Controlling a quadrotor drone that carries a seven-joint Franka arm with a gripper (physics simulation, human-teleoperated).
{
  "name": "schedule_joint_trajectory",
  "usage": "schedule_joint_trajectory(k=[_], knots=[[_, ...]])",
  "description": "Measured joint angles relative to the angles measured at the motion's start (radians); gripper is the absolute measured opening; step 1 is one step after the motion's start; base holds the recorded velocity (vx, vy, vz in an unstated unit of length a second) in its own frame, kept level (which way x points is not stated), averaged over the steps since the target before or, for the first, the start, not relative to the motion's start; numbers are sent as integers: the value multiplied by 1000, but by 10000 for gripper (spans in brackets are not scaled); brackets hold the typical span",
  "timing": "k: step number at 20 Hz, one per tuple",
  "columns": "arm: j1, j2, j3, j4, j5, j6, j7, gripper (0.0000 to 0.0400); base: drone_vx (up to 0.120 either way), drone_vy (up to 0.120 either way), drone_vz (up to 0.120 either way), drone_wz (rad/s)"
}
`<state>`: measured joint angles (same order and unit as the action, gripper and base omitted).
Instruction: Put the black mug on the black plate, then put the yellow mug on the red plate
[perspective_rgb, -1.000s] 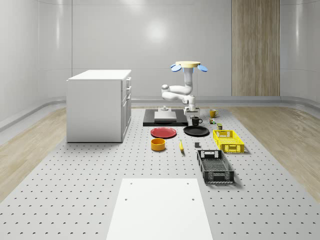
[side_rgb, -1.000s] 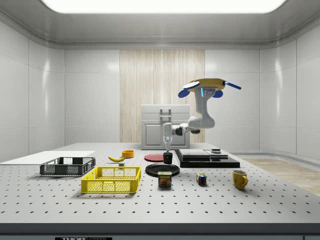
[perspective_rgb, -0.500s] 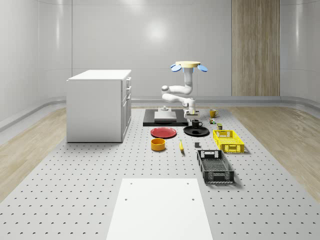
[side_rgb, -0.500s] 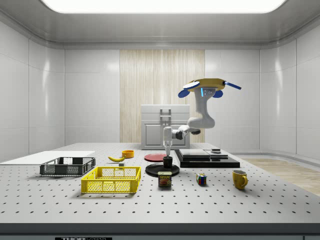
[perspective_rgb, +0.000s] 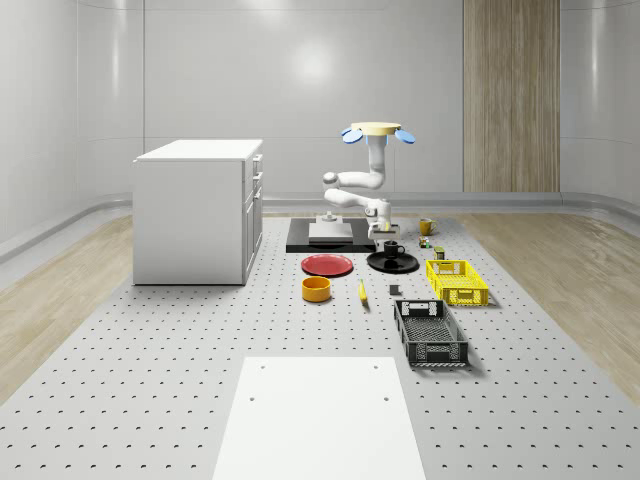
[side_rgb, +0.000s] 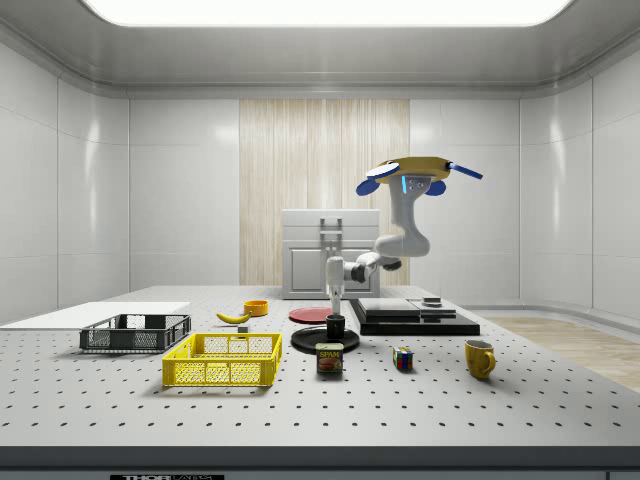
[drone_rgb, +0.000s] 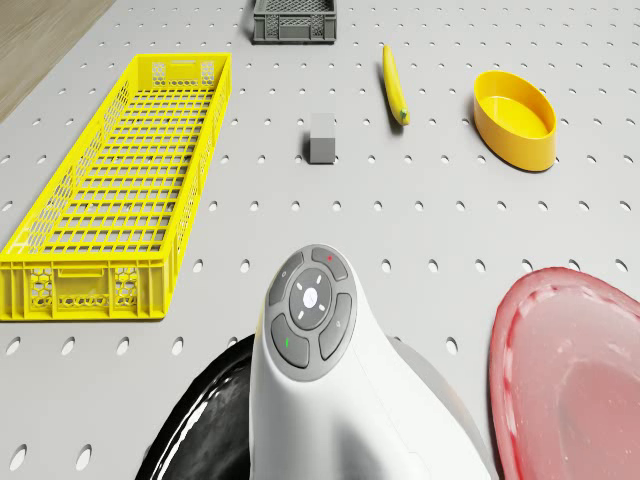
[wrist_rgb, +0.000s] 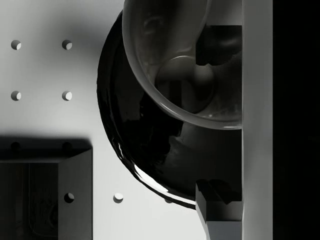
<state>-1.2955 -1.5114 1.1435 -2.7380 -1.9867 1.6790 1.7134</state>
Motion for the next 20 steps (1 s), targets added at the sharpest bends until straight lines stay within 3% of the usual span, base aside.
schedule_joint_trajectory(k=[6,11,20], knots=[[14,0,53,-22,48,-27,-1,390,0,7,120,0],[18,0,71,-29,64,-36,-1,397,-72,120,120,0],[19,0,79,-32,71,-40,-1,400,-120,120,0,0]])
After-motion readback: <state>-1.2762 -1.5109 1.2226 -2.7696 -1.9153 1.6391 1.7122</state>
